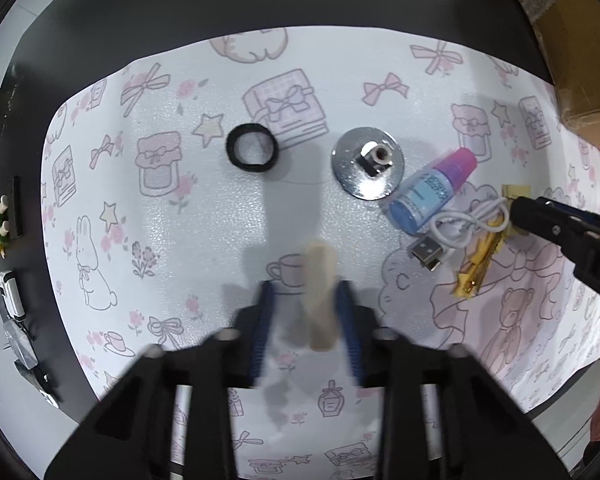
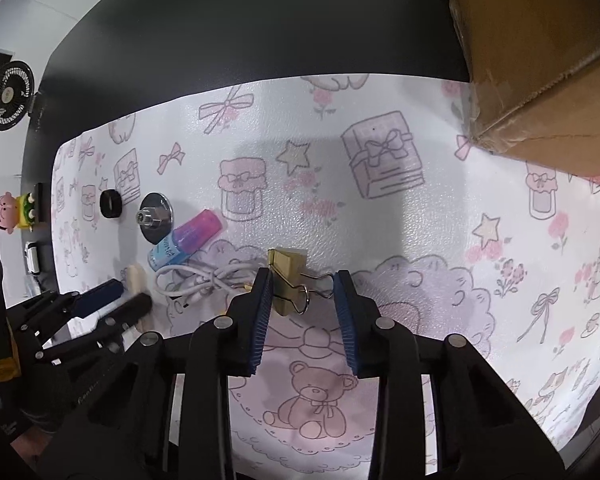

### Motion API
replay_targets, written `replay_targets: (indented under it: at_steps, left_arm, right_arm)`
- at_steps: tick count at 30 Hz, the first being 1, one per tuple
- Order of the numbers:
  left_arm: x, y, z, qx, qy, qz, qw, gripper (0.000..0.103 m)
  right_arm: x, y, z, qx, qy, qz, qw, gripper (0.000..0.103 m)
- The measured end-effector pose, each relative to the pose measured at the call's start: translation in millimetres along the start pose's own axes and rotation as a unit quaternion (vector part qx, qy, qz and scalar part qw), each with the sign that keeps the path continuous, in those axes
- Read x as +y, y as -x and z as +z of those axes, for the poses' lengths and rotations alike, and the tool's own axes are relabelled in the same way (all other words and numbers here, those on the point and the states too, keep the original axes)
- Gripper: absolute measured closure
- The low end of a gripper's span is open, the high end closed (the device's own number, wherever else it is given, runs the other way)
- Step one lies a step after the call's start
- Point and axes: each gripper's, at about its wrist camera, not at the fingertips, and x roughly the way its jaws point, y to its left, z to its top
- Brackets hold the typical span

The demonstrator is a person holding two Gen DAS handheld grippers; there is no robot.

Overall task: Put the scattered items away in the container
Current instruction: 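Grasp the cream stick with the left tool while the right grasps the gold binder clip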

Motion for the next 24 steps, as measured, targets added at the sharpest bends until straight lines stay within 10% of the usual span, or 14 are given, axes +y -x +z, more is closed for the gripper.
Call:
replay_targets:
  at_steps: [24]
  left_arm:
    - [12,37,-19,-0.031,0.011,-0.072,0.9969,0.087]
  right_arm:
    - [10,47,-19,-0.035,0.009,0.016,0.999,0.099]
